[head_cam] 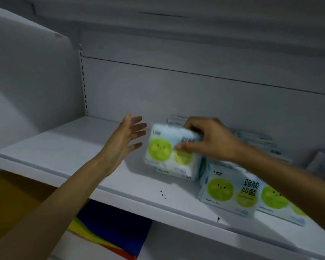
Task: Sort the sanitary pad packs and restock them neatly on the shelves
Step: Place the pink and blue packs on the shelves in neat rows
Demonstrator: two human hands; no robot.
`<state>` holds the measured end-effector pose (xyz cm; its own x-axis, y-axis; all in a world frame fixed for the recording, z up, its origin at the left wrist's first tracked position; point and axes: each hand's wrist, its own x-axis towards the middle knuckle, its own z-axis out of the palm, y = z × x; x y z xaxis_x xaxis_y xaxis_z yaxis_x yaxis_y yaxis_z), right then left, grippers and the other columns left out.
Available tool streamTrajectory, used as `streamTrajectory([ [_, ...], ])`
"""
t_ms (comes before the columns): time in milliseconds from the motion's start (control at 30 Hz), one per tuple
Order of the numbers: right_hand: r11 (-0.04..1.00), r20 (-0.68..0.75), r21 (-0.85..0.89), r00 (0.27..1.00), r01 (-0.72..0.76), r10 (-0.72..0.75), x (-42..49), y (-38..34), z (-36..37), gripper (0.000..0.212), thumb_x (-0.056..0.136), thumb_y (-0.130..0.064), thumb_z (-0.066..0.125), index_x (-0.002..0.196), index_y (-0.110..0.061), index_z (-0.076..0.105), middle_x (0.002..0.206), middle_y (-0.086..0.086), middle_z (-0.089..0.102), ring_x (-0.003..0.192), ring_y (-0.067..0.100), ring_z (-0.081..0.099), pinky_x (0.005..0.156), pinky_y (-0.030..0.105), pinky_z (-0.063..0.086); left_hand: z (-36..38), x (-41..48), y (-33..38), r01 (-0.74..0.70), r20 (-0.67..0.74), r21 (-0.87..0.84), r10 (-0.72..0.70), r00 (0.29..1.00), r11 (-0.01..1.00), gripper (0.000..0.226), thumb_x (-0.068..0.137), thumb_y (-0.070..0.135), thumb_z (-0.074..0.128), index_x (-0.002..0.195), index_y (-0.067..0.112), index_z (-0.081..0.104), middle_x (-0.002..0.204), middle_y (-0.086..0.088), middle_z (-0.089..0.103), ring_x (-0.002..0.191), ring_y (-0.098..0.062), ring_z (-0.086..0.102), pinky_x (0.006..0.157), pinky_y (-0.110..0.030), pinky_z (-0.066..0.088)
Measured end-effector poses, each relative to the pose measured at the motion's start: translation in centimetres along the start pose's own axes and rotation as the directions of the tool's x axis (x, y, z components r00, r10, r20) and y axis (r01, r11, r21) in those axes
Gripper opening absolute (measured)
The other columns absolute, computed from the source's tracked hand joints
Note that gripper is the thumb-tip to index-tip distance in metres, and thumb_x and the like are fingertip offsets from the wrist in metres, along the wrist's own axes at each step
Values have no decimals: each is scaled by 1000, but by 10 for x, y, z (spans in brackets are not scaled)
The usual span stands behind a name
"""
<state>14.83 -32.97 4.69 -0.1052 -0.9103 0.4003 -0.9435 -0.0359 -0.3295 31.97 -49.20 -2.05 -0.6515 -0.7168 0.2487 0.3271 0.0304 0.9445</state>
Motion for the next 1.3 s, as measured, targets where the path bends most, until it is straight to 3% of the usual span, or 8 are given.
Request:
streamTrajectory([
  [200, 844, 121, -528, 992, 94, -35, -8, 14, 28, 59, 67, -75, 54, 93, -26, 71, 91, -7, 54, 92, 15, 50, 79, 28, 21, 30, 29, -29, 110, -78, 74, -104, 992, 991, 56, 97, 54, 29, 138, 20, 44, 142, 3, 47, 132, -13, 41, 109, -37, 33],
  [300, 920, 66, -391, 998, 33, -8, -7, 18, 18, 69, 71, -81, 36, 97, -29, 74, 93, -8, 61, 88, 10, 55, 84, 31, 36, 44, 51, -40, 105, -77, 130, -96, 992, 986, 54, 101, 48, 26, 145, 18, 37, 150, 4, 38, 138, -12, 34, 114, -36, 27],
  [467, 952, -163, 11, 939, -305, 303, 19, 61, -4, 30, 98, -27, 51, 94, -4, 70, 93, 8, 69, 84, 23, 64, 82, 37, 51, 49, 85, -52, 79, -130, 119, -63, 990, 990, 37, 105, 29, 28, 133, 14, 46, 137, -5, 51, 128, -20, 45, 110, -38, 34],
  [633, 943, -118, 8, 937, -331, 330, 48, 95, -7, 11, 92, -18, 62, 94, -16, 73, 94, -3, 71, 75, -7, 58, 69, 2, 44, 41, 102, -85, 114, -159, 184, -85, 984, 976, 18, 103, 30, 39, 112, 23, 52, 118, 2, 57, 102, -11, 56, 86, -27, 46],
  [767, 937, -4, -61, 939, -345, 345, 72, 95, 12, 18, 82, -35, 73, 90, -19, 77, 91, -3, 74, 82, 9, 67, 82, 29, 54, 36, 109, -90, 85, -186, 206, -46, 981, 975, 18, 100, 27, 44, 103, 21, 60, 102, 7, 63, 96, -11, 60, 88, -30, 48],
  [967, 953, 151, -168, 949, -253, 278, 86, 91, 25, 20, 81, -33, 75, 88, -14, 76, 85, -4, 70, 82, 16, 66, 80, 36, 54, 34, 105, -86, -51, -178, 275, 103, 979, 960, 20, 102, 29, 40, 107, 23, 58, 100, 14, 63, 106, -17, 59, 95, -35, 45],
  [1100, 960, -56, -221, 985, -173, 165, 91, 88, 12, 10, 90, -21, 65, 81, -18, 70, 79, -7, 61, 81, 19, 61, 77, 37, 51, 32, 101, -84, -192, -116, 364, 249, 962, 911, 38, 91, 49, 37, 119, 28, 51, 114, 6, 62, 105, -14, 59, 86, -26, 43],
  [1300, 945, -366, 174, 873, -275, 322, 113, 53, -24, 24, 90, -20, 65, 67, -15, 59, 67, -4, 59, 58, 5, 53, 55, 17, 43, 24, 95, -76, -375, -141, 547, 523, 841, 749, 52, 95, 50, 40, 139, 23, 42, 133, 4, 52, 116, -5, 50, 94, -25, 44],
])
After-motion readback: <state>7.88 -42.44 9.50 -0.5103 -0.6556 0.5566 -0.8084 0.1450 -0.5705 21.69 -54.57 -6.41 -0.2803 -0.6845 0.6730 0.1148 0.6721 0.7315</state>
